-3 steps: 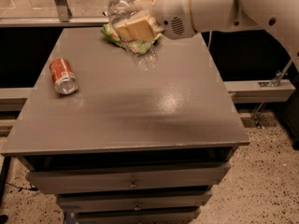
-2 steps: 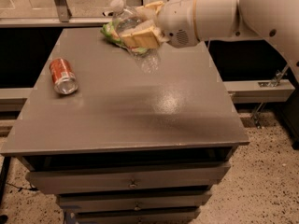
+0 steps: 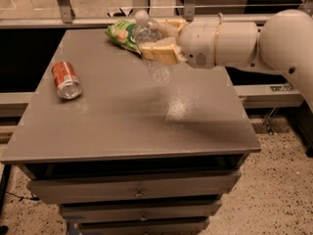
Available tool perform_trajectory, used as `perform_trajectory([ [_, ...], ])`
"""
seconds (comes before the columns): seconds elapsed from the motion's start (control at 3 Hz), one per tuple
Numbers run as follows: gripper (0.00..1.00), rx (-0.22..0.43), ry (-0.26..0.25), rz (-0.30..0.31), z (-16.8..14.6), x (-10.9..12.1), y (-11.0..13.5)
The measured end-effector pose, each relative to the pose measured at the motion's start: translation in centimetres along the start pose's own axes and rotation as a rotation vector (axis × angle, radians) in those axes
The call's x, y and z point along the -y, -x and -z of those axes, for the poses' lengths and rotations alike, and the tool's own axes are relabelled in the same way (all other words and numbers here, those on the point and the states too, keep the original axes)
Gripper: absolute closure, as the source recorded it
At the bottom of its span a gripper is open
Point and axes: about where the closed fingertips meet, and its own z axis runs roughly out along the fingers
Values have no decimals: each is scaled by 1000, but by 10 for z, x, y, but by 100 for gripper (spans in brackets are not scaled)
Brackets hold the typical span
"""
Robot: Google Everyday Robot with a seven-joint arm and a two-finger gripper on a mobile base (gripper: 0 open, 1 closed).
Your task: Place water bottle upright
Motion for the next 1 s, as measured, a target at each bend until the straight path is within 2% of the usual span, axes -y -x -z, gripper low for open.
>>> perform_trajectory([
  [1.0,100,-35,145,-162,20,-21,37],
])
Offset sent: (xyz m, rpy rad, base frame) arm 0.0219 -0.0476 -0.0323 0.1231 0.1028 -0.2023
